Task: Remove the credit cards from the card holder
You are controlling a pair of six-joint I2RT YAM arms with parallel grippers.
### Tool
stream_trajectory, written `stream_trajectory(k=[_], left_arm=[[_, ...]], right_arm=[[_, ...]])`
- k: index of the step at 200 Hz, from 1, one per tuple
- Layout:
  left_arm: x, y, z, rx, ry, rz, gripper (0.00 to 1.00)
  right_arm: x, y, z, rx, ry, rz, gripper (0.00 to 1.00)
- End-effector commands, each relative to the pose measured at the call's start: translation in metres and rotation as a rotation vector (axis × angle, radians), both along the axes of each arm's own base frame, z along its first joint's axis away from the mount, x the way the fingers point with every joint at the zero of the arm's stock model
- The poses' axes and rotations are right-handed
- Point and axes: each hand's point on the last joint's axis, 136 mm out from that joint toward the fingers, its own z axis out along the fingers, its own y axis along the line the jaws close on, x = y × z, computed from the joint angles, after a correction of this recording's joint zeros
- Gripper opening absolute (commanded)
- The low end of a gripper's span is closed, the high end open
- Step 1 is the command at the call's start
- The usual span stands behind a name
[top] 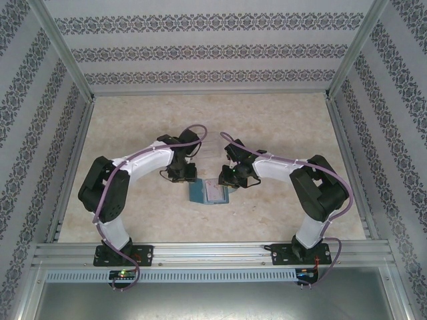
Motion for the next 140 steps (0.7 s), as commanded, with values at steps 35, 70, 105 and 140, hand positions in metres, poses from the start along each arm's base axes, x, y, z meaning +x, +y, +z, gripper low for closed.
stream_trajectory(k=[35, 70, 105, 140], left_arm=[[0.009, -0.005, 0.047, -0.048, -0.075, 0.021, 0.34], [0.000, -0.048, 0.038, -0.254, 0.004, 0.009, 0.25], [-0.018, -0.060, 0.009, -0.293, 0.078, 0.019, 0.15], [-0.028, -0.053, -0.019, -0.274, 0.106, 0.048, 0.11]], right_arm=[[-0.011, -0.004, -0.003, -0.014, 0.016, 0.013, 0.22], [-0.010, -0.002, 0.004, 0.003, 0.003, 0.010, 0.22], [-0.010, 0.001, 0.012, 0.030, 0.002, 0.006, 0.22], [-0.011, 0.006, 0.019, 0.060, 0.004, 0.007, 0.23]])
